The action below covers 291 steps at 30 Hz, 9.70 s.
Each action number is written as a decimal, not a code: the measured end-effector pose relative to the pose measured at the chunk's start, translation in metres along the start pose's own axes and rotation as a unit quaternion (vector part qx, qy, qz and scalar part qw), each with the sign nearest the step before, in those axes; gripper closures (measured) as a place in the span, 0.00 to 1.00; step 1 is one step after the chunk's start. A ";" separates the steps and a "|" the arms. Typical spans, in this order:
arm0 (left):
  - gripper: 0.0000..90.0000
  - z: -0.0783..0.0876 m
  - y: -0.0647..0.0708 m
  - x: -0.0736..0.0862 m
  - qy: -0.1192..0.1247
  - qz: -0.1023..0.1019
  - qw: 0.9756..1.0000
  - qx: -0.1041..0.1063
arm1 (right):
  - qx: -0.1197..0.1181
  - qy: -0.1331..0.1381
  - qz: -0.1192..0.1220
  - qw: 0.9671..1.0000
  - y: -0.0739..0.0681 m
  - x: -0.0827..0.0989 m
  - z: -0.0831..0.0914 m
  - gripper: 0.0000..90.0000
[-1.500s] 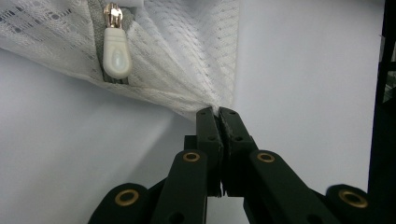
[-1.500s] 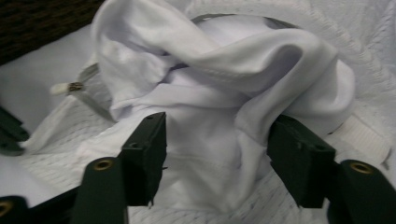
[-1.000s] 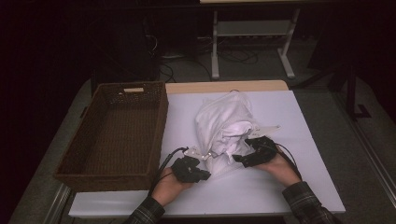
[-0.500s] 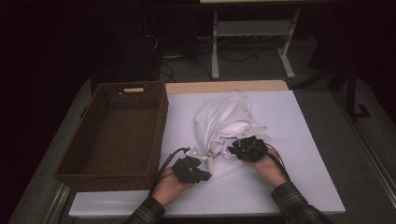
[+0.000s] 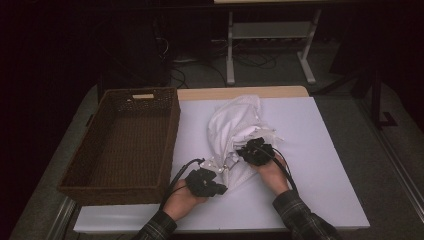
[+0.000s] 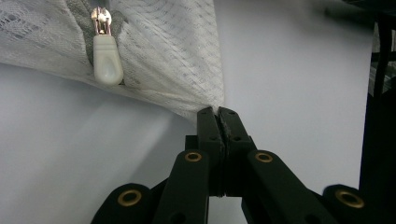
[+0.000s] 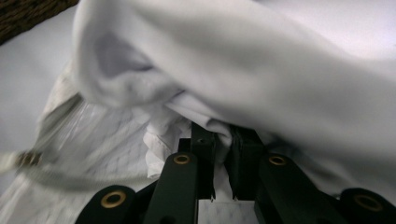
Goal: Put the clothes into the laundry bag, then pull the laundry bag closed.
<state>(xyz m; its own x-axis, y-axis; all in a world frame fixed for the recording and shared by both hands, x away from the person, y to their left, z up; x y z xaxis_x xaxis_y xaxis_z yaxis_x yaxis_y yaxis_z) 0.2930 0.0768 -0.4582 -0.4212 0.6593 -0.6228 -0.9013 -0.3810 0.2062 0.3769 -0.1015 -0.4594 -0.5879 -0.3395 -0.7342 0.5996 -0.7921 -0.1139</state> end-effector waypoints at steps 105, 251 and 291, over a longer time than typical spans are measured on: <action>0.98 0.006 -0.007 0.006 -0.002 0.022 1.000 -0.006 | 0.007 0.026 -0.012 1.000 0.089 0.031 0.062 0.63; 0.57 -0.014 -0.027 -0.095 0.085 -0.087 0.988 -0.095 | 0.021 0.039 -0.030 0.999 0.077 0.127 0.149 0.17; 1.00 -0.027 -0.005 -0.078 0.073 -0.079 0.994 -0.037 | 0.019 0.038 -0.037 0.998 0.079 0.127 0.149 0.17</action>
<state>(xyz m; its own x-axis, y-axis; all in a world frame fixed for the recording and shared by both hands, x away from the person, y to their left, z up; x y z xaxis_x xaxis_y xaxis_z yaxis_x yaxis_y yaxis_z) 0.3329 0.0098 -0.4305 -0.2515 0.6157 -0.7468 -0.9428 -0.3301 0.0453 0.2687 -0.2826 -0.4621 -0.5862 -0.2406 -0.7736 0.5344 -0.8325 -0.1461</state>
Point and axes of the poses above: each handheld gripper's, and its own axes: z roughly backward along the jaws, x roughly out of its underside, y roughly to its right, the point moved 3 cm from there along -z, roughly forward along the jaws, and after that the axes turned 3 degrees about -z, right-handed, at the moved point
